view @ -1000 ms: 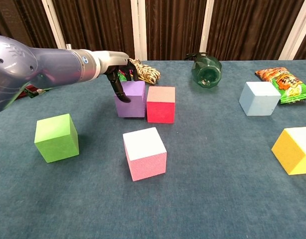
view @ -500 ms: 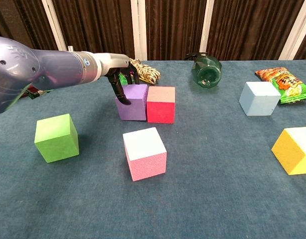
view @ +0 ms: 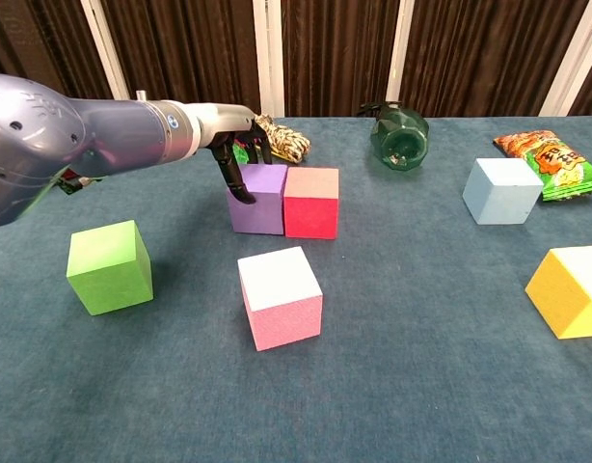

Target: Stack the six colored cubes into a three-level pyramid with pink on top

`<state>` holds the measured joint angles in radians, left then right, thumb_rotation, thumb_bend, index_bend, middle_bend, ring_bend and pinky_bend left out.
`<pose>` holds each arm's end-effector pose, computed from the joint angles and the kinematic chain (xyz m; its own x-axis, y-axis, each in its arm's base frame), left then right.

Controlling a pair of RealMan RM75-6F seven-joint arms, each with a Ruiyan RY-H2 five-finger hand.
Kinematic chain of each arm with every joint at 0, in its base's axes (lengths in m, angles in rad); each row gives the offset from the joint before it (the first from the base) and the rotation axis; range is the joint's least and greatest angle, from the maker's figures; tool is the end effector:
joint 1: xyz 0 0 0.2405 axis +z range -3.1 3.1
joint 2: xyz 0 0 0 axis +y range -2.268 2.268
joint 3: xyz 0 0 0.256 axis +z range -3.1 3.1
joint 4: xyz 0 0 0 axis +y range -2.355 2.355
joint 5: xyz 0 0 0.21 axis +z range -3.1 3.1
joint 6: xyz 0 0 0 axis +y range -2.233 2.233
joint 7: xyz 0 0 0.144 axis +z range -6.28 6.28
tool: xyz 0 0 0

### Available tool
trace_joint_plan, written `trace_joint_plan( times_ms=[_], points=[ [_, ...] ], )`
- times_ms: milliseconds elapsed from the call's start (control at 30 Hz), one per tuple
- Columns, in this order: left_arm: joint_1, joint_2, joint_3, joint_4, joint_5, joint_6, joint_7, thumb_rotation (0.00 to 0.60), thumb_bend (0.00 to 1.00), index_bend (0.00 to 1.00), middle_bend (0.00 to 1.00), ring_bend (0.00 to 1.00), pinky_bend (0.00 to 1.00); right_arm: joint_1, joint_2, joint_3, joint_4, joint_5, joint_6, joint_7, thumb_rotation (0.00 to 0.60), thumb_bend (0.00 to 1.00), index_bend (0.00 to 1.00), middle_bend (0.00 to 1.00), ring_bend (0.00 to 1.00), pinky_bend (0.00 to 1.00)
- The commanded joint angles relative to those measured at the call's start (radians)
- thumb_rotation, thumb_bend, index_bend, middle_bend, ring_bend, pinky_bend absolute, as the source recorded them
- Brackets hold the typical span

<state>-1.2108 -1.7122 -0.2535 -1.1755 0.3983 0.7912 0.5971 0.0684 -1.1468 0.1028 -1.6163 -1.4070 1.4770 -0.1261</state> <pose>-0.0550 0.4340 -0.0553 0.4532 0.3663 0.8127 0.8898 -0.2402 -0.3879 -0.3192 -0.1860 0.1611 0.4684 0.0222 0.8833 -0.8803 0.0977 0.4643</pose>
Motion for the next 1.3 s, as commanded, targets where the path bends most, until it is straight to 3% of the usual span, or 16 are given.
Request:
trace_joint_plan(
  times_ms=[33, 367, 633, 767, 1100, 1200, 1300],
  points=[
    [-0.003, -0.001, -0.003, -0.003, -0.007, 0.002, 0.004, 0.600, 0.24, 0.28, 0.28, 0.00, 0.09, -0.001, 0.000, 0.000, 0.000, 0.001, 0.001, 0.001, 0.600, 0.24, 0.09, 0.00, 0.06, 0.04],
    [-0.007, -0.006, -0.003, -0.003, -0.024, 0.007, 0.019, 0.600, 0.21, 0.24, 0.22, 0.00, 0.08, -0.002, 0.002, 0.002, -0.002, 0.004, 0.003, 0.003, 0.600, 0.24, 0.09, 0.00, 0.06, 0.04],
    [-0.010, 0.016, -0.004, -0.029, -0.044, 0.000, 0.036, 0.600, 0.18, 0.09, 0.02, 0.00, 0.04, -0.002, 0.001, 0.004, 0.000, 0.005, 0.003, 0.001, 0.600, 0.24, 0.09, 0.00, 0.06, 0.04],
    [-0.007, 0.055, -0.011, -0.072, -0.045, -0.002, 0.033, 0.600, 0.18, 0.06, 0.00, 0.00, 0.03, 0.000, -0.001, 0.002, 0.000, 0.005, 0.001, -0.005, 0.600, 0.24, 0.09, 0.00, 0.06, 0.04],
    [0.060, 0.229, -0.041, -0.224, 0.016, 0.057, -0.041, 0.600, 0.19, 0.06, 0.01, 0.00, 0.03, 0.002, -0.008, 0.001, 0.001, 0.011, -0.007, -0.024, 0.600, 0.24, 0.09, 0.00, 0.06, 0.04],
    [0.093, 0.291, -0.024, -0.278, 0.058, 0.075, -0.051, 0.600, 0.20, 0.10, 0.04, 0.00, 0.03, 0.003, -0.011, 0.000, -0.001, 0.012, -0.007, -0.034, 0.600, 0.24, 0.09, 0.00, 0.06, 0.04],
    [0.191, 0.392, 0.031, -0.407, 0.196, 0.137, -0.100, 0.600, 0.20, 0.12, 0.06, 0.00, 0.03, 0.003, -0.012, -0.003, -0.005, 0.012, -0.009, -0.040, 0.600, 0.24, 0.09, 0.00, 0.06, 0.04]
  ],
)
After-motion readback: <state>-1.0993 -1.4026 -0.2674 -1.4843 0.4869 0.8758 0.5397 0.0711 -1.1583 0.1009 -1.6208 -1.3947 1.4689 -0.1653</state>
